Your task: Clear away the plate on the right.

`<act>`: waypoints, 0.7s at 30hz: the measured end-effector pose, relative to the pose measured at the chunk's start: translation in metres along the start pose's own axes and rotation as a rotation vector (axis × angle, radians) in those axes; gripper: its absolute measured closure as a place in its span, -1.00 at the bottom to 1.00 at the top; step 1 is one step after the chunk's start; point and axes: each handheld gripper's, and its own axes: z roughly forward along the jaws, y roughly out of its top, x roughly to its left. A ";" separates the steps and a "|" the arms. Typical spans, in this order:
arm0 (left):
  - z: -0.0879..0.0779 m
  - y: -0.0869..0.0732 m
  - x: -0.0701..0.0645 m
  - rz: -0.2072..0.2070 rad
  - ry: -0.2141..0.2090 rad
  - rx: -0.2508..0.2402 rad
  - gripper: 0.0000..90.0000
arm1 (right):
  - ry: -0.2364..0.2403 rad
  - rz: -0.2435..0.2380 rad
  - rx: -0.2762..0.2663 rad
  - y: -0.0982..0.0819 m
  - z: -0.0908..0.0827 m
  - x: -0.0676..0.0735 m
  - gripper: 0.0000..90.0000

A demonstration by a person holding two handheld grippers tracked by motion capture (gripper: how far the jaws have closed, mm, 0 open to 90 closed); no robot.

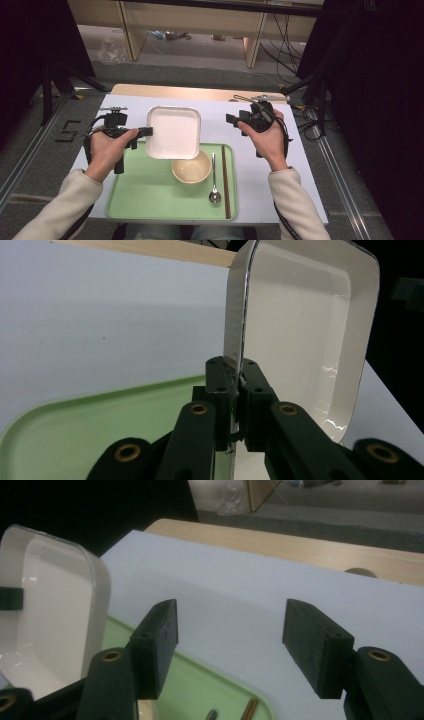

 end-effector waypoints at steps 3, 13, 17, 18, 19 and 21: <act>-0.005 -0.003 0.006 -0.004 0.002 0.010 0.88 | -0.006 0.005 -0.021 0.000 -0.001 -0.004 -0.12; -0.020 -0.010 0.027 -0.036 0.020 0.019 0.88 | -0.022 0.032 -0.037 -0.001 -0.004 -0.012 -0.12; -0.025 -0.014 0.035 -0.049 0.030 0.028 0.88 | -0.028 0.029 -0.035 -0.001 -0.006 -0.014 -0.12; -0.026 -0.015 0.037 -0.052 0.031 0.028 0.88 | -0.032 0.030 -0.033 -0.001 -0.006 -0.015 -0.11; -0.027 -0.016 0.039 -0.054 0.033 0.030 0.88 | -0.033 0.033 -0.033 -0.001 -0.006 -0.015 -0.11; -0.030 -0.018 0.042 -0.056 0.033 0.032 0.88 | -0.041 0.040 -0.034 -0.001 -0.007 -0.016 -0.11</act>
